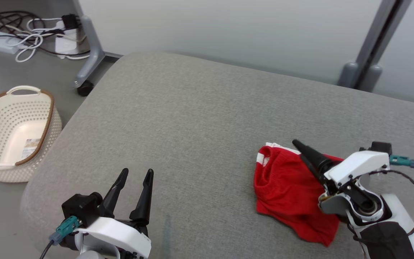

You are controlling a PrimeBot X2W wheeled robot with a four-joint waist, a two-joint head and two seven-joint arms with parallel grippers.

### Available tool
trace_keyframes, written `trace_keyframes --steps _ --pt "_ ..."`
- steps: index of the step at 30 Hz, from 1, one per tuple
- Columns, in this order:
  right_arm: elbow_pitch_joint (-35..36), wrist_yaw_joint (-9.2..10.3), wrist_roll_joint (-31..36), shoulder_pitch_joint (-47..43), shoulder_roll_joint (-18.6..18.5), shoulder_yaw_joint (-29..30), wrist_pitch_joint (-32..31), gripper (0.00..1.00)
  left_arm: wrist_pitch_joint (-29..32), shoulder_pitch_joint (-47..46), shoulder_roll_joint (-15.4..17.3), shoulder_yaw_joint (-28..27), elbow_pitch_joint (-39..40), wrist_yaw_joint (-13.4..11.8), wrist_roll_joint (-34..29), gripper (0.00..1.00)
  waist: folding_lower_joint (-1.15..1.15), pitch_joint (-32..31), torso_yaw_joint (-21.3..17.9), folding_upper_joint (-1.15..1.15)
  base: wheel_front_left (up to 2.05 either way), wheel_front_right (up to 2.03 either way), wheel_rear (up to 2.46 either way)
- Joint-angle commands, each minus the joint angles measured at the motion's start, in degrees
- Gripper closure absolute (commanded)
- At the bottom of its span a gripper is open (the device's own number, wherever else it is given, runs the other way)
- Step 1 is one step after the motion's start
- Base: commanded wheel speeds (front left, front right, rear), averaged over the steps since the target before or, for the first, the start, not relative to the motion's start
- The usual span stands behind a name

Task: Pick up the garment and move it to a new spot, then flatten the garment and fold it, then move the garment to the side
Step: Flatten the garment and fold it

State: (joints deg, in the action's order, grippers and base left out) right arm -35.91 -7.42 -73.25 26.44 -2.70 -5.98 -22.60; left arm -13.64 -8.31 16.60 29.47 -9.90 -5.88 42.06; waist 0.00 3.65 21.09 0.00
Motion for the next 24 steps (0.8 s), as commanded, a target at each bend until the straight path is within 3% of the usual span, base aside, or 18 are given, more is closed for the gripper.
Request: trace_keyframes --steps 1,7,8,15,24 --pt "1.2 -0.15 -0.1 -0.2 -0.4 0.1 0.6 0.0 -0.3 0.0 0.2 -0.2 0.1 -0.1 0.2 0.0 0.0 -0.6 -1.4 0.0 0.0 0.0 0.0" --pt "13.7 -0.15 2.6 -4.9 -2.1 1.1 3.7 0.0 -0.6 0.6 0.4 -0.7 0.7 -0.5 -0.2 0.0 0.0 -2.2 -5.7 0.0 0.0 0.0 0.0" --pt "19.5 -0.15 4.5 -7.1 -3.1 1.0 5.1 0.0 -0.8 0.7 0.6 -1.3 1.2 -0.7 -0.4 0.0 0.0 -2.7 -7.2 0.0 0.0 0.0 0.0" --pt "33.1 -0.15 11.9 -14.5 -6.4 1.8 8.6 0.0 -1.1 1.5 1.3 -2.9 2.5 -1.3 -0.9 0.0 0.0 -4.0 -11.6 0.0 0.0 0.0 0.0" --pt "42.1 -0.15 28.2 -23.7 -8.1 5.5 16.5 0.0 -1.4 2.2 2.5 -5.8 4.2 -2.7 -1.3 0.0 0.0 -4.3 -16.3 0.0 0.0 0.0 0.0"
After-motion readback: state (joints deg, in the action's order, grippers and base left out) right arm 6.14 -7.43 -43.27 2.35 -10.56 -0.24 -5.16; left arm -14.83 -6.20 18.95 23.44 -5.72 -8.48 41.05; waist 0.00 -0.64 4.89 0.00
